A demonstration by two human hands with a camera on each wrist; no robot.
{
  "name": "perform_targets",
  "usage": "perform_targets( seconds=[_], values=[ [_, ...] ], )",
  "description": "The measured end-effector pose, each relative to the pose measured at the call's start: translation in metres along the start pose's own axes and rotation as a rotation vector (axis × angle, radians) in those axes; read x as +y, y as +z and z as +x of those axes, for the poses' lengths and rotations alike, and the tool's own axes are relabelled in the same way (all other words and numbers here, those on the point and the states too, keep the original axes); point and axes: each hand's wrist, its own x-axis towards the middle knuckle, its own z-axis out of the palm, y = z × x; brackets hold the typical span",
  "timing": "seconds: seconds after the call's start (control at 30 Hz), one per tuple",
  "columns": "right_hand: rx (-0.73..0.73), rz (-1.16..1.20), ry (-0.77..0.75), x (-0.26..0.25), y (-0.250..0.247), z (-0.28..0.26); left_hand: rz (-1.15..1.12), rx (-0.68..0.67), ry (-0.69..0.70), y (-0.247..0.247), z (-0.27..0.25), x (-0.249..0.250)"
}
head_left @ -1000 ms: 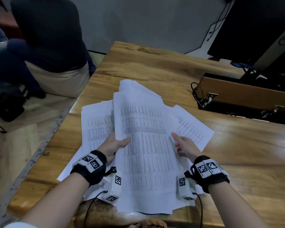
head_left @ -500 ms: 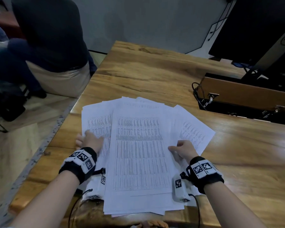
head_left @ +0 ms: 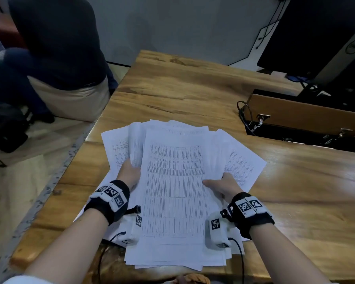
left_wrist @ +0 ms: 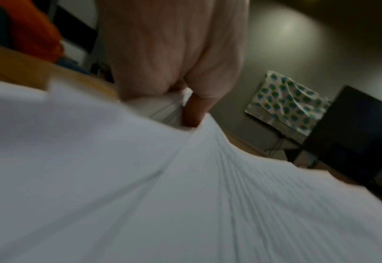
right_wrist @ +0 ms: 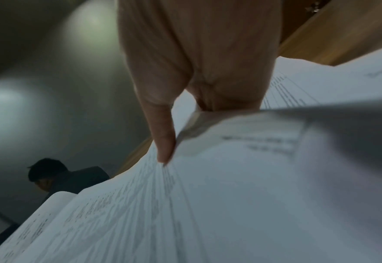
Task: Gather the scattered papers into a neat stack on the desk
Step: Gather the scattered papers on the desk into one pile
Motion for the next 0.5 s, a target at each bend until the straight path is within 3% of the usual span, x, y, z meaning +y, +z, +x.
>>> perform_targets(
  seconds=[0.17, 0.27, 0.33, 0.5],
  values=[
    [0.055, 0.148, 0.03, 0.006, -0.021, -0.004, -0.067, -0.162, -0.07, -0.006, -0.033, 0.036],
    [0.046, 0.13, 0.019, 0.01, -0.033, -0.005, 0.001, -0.112, -0.095, -0.011, -0.018, 0.023],
    [0.02, 0.055, -0.038, 0.007, -0.026, -0.006, -0.108, -0.125, -0.138, -0.006, 0.024, -0.014],
    [-0.029, -0.019, -0.134, -0.002, 0.005, -0.012, -0.179, -0.207, -0.144, 0.006, -0.029, 0.018]
  ],
)
